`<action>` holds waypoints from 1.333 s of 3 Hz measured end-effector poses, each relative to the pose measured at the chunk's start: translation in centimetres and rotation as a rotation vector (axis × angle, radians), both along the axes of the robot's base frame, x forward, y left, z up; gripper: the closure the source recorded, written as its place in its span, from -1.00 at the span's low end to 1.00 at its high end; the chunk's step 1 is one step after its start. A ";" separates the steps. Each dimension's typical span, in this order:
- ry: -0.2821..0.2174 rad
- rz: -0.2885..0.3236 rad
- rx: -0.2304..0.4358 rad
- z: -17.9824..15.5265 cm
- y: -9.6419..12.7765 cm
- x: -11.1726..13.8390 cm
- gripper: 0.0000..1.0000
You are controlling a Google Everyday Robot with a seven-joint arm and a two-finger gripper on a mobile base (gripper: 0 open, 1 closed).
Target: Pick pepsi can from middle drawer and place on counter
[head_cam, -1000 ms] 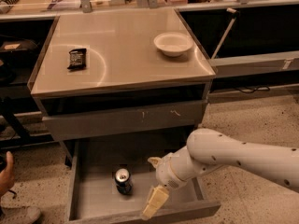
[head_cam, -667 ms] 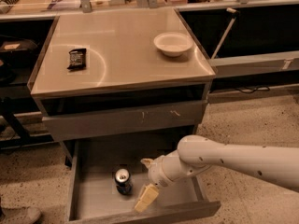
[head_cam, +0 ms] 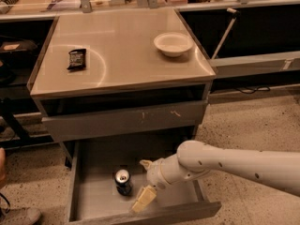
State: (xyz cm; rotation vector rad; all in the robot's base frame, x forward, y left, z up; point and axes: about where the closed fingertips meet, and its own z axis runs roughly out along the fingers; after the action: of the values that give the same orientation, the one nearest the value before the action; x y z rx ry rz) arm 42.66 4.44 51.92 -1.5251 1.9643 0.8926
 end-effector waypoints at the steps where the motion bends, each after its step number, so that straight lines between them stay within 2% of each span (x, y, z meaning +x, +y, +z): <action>1: -0.036 -0.035 0.031 -0.8 1.2 2.1 -1.00; 2: -0.060 -0.067 0.059 -2.5 2.6 5.0 -1.00; 4: -0.070 -0.084 0.078 -3.7 3.1 5.2 -1.00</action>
Offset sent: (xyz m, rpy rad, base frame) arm 0.0668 0.0291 -0.0270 0.0652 -0.0841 -0.0794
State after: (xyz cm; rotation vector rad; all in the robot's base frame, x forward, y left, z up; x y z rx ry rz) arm 47.86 7.58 48.21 -1.4009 1.9062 0.8586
